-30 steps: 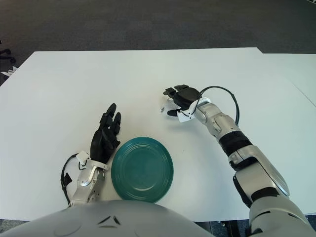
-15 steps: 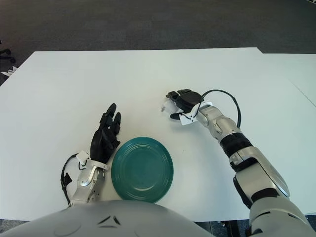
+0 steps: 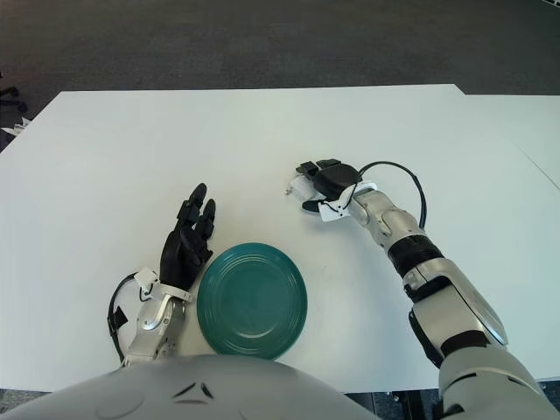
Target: Put the charger into the plate.
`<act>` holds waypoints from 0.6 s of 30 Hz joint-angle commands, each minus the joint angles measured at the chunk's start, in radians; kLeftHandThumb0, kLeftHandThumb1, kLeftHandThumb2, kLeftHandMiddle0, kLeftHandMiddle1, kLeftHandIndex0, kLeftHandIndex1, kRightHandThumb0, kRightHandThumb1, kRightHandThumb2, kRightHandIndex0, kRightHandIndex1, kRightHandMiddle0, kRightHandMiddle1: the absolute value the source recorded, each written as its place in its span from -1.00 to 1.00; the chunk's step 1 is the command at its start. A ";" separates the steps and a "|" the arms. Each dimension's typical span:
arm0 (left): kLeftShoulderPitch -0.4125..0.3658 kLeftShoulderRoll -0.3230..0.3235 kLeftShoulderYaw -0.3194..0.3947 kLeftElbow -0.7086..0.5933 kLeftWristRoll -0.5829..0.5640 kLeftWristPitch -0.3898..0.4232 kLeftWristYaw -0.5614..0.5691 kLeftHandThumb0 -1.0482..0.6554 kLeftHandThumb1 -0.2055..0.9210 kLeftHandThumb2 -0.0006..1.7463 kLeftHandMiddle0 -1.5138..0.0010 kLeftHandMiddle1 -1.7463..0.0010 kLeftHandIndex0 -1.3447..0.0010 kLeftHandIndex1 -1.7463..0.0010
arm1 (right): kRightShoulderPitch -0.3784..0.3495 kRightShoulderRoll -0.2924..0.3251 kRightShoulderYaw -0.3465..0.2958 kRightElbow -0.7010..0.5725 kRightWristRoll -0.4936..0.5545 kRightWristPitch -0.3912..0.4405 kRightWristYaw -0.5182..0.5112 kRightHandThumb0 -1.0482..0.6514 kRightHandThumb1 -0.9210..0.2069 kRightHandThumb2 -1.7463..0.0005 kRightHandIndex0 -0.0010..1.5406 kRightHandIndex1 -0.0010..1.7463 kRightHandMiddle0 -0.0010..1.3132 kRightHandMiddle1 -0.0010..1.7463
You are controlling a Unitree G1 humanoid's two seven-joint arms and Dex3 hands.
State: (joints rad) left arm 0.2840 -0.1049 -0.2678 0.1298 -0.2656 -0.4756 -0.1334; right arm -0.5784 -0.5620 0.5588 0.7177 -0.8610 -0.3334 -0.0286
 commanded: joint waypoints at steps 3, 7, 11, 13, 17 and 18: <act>0.052 -0.050 -0.003 0.034 0.002 0.033 0.008 -1.00 1.00 0.25 1.00 1.00 1.00 0.78 | -0.014 0.019 0.029 0.054 -0.016 -0.014 0.001 -0.90 -1.00 0.03 -0.75 -0.99 -1.00 -0.38; 0.053 -0.052 -0.005 0.031 0.010 0.034 0.015 -1.00 1.00 0.25 1.00 1.00 1.00 0.78 | -0.018 0.016 0.040 0.061 -0.015 -0.024 0.005 -0.89 -1.00 0.03 -0.74 -0.99 -1.00 -0.35; 0.053 -0.054 -0.006 0.030 0.012 0.033 0.018 -1.00 1.00 0.25 0.99 0.99 1.00 0.78 | -0.023 0.012 0.047 0.067 -0.012 -0.040 0.012 -0.89 -1.00 0.04 -0.74 -0.99 -1.00 -0.34; 0.053 -0.054 -0.007 0.029 0.015 0.034 0.020 -1.00 1.00 0.25 0.98 0.99 1.00 0.77 | -0.025 0.011 0.052 0.070 -0.011 -0.048 0.018 -0.88 -1.00 0.06 -0.74 -0.99 -1.00 -0.32; 0.053 -0.054 -0.009 0.027 0.022 0.037 0.025 -1.00 1.00 0.24 0.97 0.99 1.00 0.76 | -0.028 0.009 0.057 0.073 -0.010 -0.055 0.030 -0.86 -1.00 0.10 -0.74 -1.00 -1.00 -0.30; 0.053 -0.054 -0.009 0.026 0.024 0.039 0.027 -1.00 1.00 0.24 0.97 0.99 1.00 0.76 | -0.029 0.008 0.058 0.073 -0.010 -0.057 0.033 -0.85 -1.00 0.11 -0.74 -1.00 -1.00 -0.30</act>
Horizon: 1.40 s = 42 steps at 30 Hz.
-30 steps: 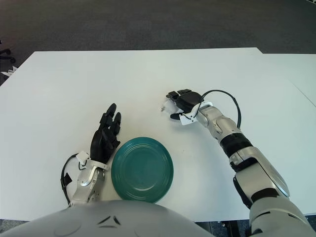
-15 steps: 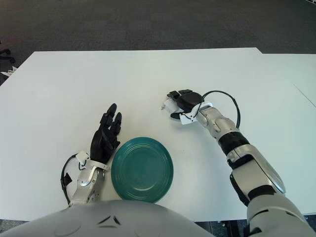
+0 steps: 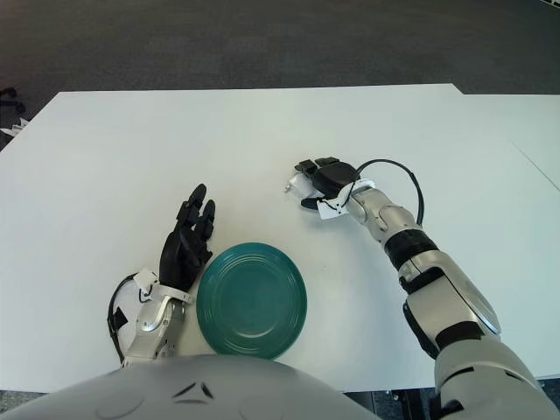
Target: Put the charger into the plate.
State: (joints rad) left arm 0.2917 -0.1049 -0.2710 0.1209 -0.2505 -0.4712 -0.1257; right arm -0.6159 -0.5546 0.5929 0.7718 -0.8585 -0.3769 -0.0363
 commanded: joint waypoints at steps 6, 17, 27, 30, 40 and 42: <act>0.045 -0.056 -0.009 0.030 0.009 0.042 0.019 -1.00 1.00 0.23 0.97 0.99 1.00 0.77 | 0.006 -0.003 0.038 0.023 -0.024 -0.017 0.051 -0.84 -1.00 0.13 -0.75 -1.00 -1.00 -0.30; 0.041 -0.064 -0.002 0.035 -0.013 0.042 0.014 -1.00 1.00 0.22 0.98 1.00 1.00 0.78 | -0.011 -0.010 0.066 0.062 -0.047 -0.021 0.022 -0.85 -1.00 0.09 -0.76 -1.00 -1.00 -0.35; 0.040 -0.068 -0.006 0.030 -0.024 0.045 0.021 -1.00 1.00 0.20 1.00 1.00 1.00 0.80 | -0.039 -0.019 0.109 0.113 -0.089 -0.027 -0.020 -0.86 -1.00 0.06 -0.75 -1.00 -1.00 -0.36; 0.040 -0.070 -0.005 0.030 -0.026 0.047 0.021 -0.99 1.00 0.20 1.00 1.00 1.00 0.81 | -0.049 -0.019 0.125 0.129 -0.104 -0.022 -0.029 -0.86 -1.00 0.06 -0.76 -1.00 -1.00 -0.36; 0.035 -0.079 0.000 0.029 -0.044 0.037 0.019 -0.99 1.00 0.21 0.99 1.00 1.00 0.78 | -0.084 -0.003 0.158 0.204 -0.120 -0.007 -0.053 -0.92 -1.00 0.10 -0.79 -1.00 -1.00 -0.43; 0.034 -0.079 0.001 0.033 -0.047 0.038 0.019 -0.99 1.00 0.21 0.98 0.99 1.00 0.76 | -0.092 0.002 0.164 0.228 -0.121 -0.007 -0.070 -0.92 -1.00 0.11 -0.78 -0.99 -1.00 -0.43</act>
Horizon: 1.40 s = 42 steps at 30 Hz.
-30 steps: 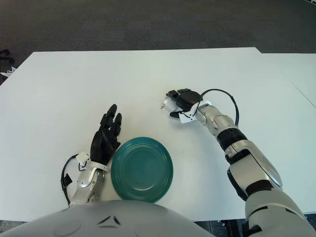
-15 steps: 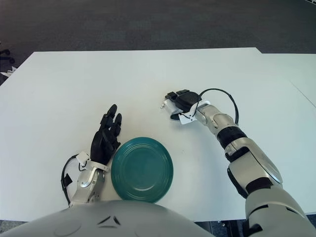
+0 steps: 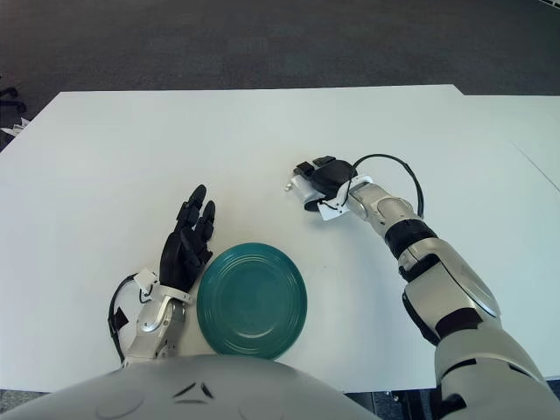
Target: Put the charger into the plate.
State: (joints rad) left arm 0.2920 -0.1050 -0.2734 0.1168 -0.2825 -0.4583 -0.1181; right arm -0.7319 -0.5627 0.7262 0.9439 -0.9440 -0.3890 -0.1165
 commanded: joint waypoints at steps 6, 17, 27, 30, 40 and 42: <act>0.029 -0.077 0.006 0.045 -0.036 0.030 0.003 -0.99 1.00 0.19 0.96 0.99 1.00 0.74 | 0.008 0.030 0.042 0.139 -0.036 -0.005 -0.108 -0.88 -1.00 0.19 -0.85 0.31 -1.00 0.42; 0.029 -0.069 0.005 0.042 -0.068 0.028 -0.010 -0.99 1.00 0.16 0.96 0.99 1.00 0.74 | -0.045 0.066 0.119 0.257 -0.101 0.013 -0.326 -0.27 -0.56 0.03 -0.22 0.99 -0.47 0.99; 0.032 -0.069 0.010 0.044 -0.079 0.021 -0.018 -1.00 1.00 0.15 0.96 1.00 1.00 0.75 | -0.055 0.068 0.105 0.262 -0.064 -0.024 -0.305 -0.25 -0.36 -0.15 0.08 1.00 -0.35 1.00; 0.033 -0.070 0.012 0.043 -0.083 0.021 -0.018 -1.00 1.00 0.15 0.96 1.00 1.00 0.75 | -0.053 0.066 0.101 0.258 -0.061 -0.032 -0.300 -0.25 -0.33 -0.18 0.11 1.00 -0.33 1.00; 0.034 -0.064 0.015 0.045 -0.086 0.017 -0.025 -0.99 1.00 0.17 0.96 1.00 1.00 0.75 | -0.055 0.063 0.093 0.248 -0.056 -0.043 -0.298 -0.26 -0.29 -0.22 0.10 1.00 -0.30 1.00; 0.034 -0.061 0.016 0.045 -0.083 0.015 -0.025 -0.99 1.00 0.17 0.96 1.00 1.00 0.75 | -0.059 0.060 0.095 0.242 -0.061 -0.043 -0.305 -0.26 -0.29 -0.21 0.10 1.00 -0.31 1.00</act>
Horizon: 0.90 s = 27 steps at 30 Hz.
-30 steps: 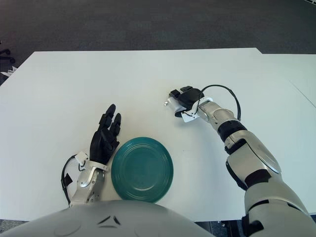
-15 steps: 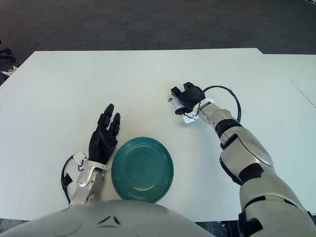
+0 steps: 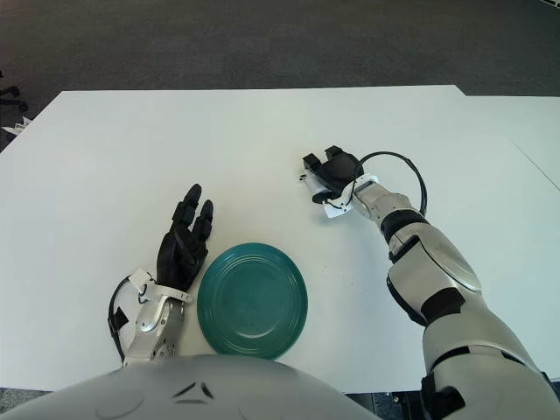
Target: Put the charger into the plate.
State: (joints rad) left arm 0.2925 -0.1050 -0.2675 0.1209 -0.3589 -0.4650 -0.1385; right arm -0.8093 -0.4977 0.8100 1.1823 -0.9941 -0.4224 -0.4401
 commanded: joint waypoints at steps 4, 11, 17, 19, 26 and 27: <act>0.036 -0.058 0.012 0.042 -0.005 0.015 -0.010 -0.99 1.00 0.18 0.98 1.00 1.00 0.77 | 0.008 -0.016 0.011 -0.019 -0.017 -0.017 -0.011 -0.26 -0.29 -0.21 0.12 1.00 -0.31 1.00; 0.041 -0.062 0.023 0.044 -0.017 0.016 -0.014 -0.98 1.00 0.17 0.98 0.99 1.00 0.75 | -0.015 -0.069 -0.033 -0.138 0.009 -0.069 -0.020 -0.28 -0.20 -0.29 0.22 1.00 -0.25 1.00; 0.043 -0.058 0.030 0.046 -0.032 0.020 -0.021 -0.98 1.00 0.16 0.96 0.99 1.00 0.72 | 0.015 -0.136 -0.127 -0.353 0.075 -0.112 0.070 -0.30 -0.07 -0.39 0.32 1.00 -0.17 1.00; 0.046 -0.054 0.031 0.045 -0.033 0.021 -0.022 -0.98 1.00 0.16 0.95 0.99 1.00 0.72 | 0.038 -0.167 -0.168 -0.457 0.104 -0.116 0.118 -0.31 -0.04 -0.41 0.35 1.00 -0.14 1.00; 0.055 -0.045 0.032 0.032 -0.029 0.031 -0.017 -0.99 1.00 0.16 0.94 0.98 1.00 0.72 | 0.132 -0.237 -0.308 -0.813 0.219 -0.069 0.321 -0.33 0.05 -0.49 0.44 1.00 -0.08 1.00; 0.056 -0.045 0.033 0.031 -0.033 0.033 -0.019 -0.99 1.00 0.16 0.94 0.98 1.00 0.72 | 0.141 -0.238 -0.321 -0.837 0.225 -0.061 0.332 -0.33 0.06 -0.50 0.44 1.00 -0.07 1.00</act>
State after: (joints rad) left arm 0.2959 -0.1033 -0.2524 0.1086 -0.3799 -0.4760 -0.1563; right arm -0.7300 -0.6933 0.5731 0.5358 -0.8426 -0.5153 -0.2115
